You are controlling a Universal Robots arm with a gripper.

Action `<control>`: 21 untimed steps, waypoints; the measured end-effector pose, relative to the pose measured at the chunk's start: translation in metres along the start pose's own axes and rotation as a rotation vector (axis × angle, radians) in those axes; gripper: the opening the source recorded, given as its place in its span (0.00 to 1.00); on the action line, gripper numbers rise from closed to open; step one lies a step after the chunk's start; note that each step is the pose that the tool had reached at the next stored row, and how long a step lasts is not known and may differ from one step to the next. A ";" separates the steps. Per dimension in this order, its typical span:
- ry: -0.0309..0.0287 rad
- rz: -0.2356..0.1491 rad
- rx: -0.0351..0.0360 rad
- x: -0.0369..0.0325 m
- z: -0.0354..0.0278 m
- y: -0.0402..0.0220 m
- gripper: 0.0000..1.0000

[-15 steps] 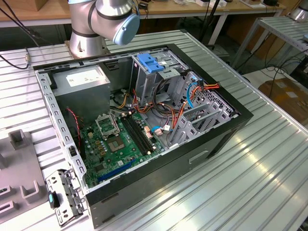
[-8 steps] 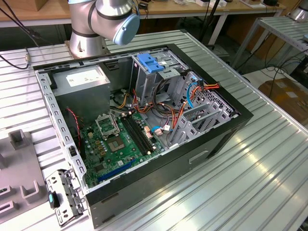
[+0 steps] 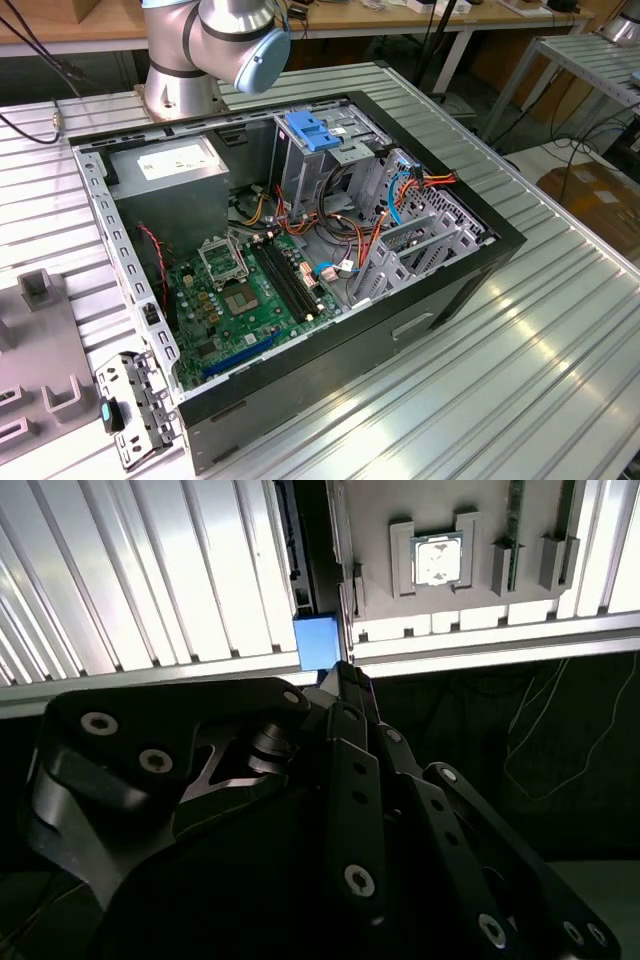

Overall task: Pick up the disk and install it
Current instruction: 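Pick up the disk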

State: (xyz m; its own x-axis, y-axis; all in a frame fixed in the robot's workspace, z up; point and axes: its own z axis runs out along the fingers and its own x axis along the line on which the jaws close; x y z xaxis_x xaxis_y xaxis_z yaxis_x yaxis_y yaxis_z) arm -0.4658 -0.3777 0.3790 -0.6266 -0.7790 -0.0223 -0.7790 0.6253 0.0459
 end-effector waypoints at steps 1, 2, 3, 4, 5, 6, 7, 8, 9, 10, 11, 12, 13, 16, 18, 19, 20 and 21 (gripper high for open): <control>0.0006 -0.012 -0.0003 0.0000 0.0000 0.0000 0.11; 0.0012 -0.027 -0.0006 0.0000 0.0000 0.0000 0.11; 0.0017 -0.037 -0.0009 0.0000 0.0000 0.0000 0.11; 0.0021 -0.044 -0.0010 0.0000 0.0000 0.0000 0.11; 0.0027 -0.057 -0.0014 0.0000 0.0000 0.0000 0.11; 0.0032 -0.070 -0.0016 0.0000 0.0000 0.0000 0.11; 0.0037 -0.080 -0.0018 0.0000 0.0000 0.0000 0.11; 0.0042 -0.090 -0.0020 0.0000 0.0000 0.0000 0.11; 0.0048 -0.104 -0.0024 0.0000 0.0000 0.0000 0.11; 0.0057 -0.123 -0.0028 0.0000 -0.0001 0.0000 0.11; 0.0063 -0.136 -0.0031 0.0000 0.0000 0.0000 0.11; 0.0065 -0.143 -0.0032 0.0000 0.0000 0.0000 0.11; 0.0070 -0.151 -0.0034 0.0000 0.0000 0.0000 0.11; 0.0082 -0.180 -0.0040 0.0000 0.0000 0.0000 0.11; 0.0096 -0.210 -0.0046 0.0000 0.0001 0.0000 0.11; 0.0101 -0.226 -0.0046 0.0000 0.0003 0.0000 0.11; 0.0105 -0.240 -0.0047 0.0000 0.0005 0.0000 0.11; 0.0116 -0.263 -0.0052 0.0000 0.0009 -0.0001 0.11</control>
State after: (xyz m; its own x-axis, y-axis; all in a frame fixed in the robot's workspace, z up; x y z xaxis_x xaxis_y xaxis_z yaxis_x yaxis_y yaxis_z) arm -0.4658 -0.3777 0.3781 -0.4024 -0.9152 -0.0227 -0.9149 0.4012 0.0452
